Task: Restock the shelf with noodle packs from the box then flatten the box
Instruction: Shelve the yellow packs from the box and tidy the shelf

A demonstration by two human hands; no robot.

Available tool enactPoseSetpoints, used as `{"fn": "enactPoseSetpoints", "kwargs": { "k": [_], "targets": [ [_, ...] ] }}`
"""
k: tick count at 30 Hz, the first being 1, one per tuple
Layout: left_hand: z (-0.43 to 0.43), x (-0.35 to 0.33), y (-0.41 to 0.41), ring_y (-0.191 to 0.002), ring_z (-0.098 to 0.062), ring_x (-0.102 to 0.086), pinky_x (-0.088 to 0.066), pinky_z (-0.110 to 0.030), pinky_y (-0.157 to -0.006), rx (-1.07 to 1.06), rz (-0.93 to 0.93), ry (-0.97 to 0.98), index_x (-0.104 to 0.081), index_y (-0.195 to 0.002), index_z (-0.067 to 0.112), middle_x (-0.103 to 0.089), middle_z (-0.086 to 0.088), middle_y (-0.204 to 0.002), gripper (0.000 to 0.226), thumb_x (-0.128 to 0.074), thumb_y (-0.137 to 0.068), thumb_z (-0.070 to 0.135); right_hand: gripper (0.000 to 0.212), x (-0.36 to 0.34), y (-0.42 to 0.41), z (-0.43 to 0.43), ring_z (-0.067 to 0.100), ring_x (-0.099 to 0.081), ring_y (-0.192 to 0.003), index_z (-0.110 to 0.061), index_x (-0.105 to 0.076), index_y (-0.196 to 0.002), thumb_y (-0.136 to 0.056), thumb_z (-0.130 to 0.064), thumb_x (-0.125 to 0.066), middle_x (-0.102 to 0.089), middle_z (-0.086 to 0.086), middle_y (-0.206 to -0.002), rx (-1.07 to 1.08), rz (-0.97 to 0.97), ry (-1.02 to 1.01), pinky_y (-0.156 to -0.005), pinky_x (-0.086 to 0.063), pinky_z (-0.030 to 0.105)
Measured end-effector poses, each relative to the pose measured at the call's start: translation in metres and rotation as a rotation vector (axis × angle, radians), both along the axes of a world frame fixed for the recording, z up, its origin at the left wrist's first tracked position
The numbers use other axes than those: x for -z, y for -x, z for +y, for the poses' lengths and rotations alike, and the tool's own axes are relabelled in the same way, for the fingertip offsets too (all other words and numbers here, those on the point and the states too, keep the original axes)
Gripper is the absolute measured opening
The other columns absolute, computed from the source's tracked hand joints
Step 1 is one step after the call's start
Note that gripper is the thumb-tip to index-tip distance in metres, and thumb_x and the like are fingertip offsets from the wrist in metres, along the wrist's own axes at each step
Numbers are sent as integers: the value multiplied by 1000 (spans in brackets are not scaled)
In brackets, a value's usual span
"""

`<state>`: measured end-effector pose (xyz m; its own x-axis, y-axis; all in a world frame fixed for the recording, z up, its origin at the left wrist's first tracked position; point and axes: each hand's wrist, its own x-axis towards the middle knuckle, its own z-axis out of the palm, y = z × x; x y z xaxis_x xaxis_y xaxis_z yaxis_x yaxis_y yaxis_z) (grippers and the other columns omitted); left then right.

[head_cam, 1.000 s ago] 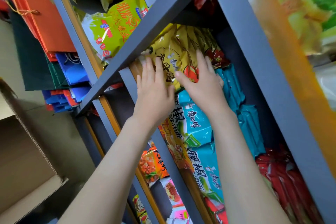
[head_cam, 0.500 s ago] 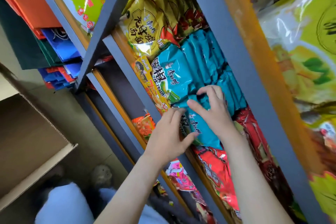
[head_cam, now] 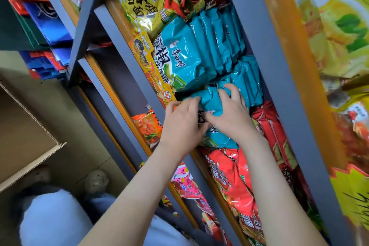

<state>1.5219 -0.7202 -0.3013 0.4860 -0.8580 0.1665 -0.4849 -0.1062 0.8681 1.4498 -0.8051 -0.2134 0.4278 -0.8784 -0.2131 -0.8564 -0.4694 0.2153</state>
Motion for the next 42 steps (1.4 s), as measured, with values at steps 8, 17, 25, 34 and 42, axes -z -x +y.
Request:
{"fn": "enactPoseSetpoints", "kwargs": {
  "k": [8,17,25,34,42],
  "targets": [
    [0,-6,-7,-107,-32,-53,-43,-40,-89,16,24,-17,-48,-128,0,-54,-13,-116,72,-65,-72,43,52,-29,-12,-8,5,-31,-131,-23,-49,-134,-86,-38,-63,-27,-1,-150,118,-281,-296,-102,-19,6],
    [-36,-49,-4,-85,-33,-51,-40,-39,-75,-156,-124,357,-61,-104,-2,-58,-18,-95,32,-57,-79,18,40,-19,-2,-51,26,-35,-134,4,-36,-139,-101,-9,-34,-37,20,-145,298,-286,-66,-101,-27,19],
    [-99,-72,-27,-118,-30,-49,-42,-40,-91,318,-354,25,-52,-125,10,-50,-8,-126,41,-46,-85,16,44,-2,7,-73,31,-40,-131,1,-38,-139,-101,-21,-33,-41,21,-143,365,-200,-128,-105,-31,34],
    [-136,-63,-15,-146,-23,-9,-7,-40,-116,575,-783,-310,-24,-149,14,-22,-5,-156,58,-31,-92,23,57,-2,24,-79,17,4,-147,-25,8,-150,-104,-28,-25,11,2,-159,316,-144,-221,-119,2,35],
    [-115,-89,-17,-144,-33,7,-3,-50,-113,673,-735,-505,-29,-145,16,-14,-10,-157,52,-27,-93,16,42,-30,22,-79,26,-34,-137,-6,-36,-143,-101,-6,-33,-35,14,-150,341,-200,-149,-111,-21,29]
  ]
}}
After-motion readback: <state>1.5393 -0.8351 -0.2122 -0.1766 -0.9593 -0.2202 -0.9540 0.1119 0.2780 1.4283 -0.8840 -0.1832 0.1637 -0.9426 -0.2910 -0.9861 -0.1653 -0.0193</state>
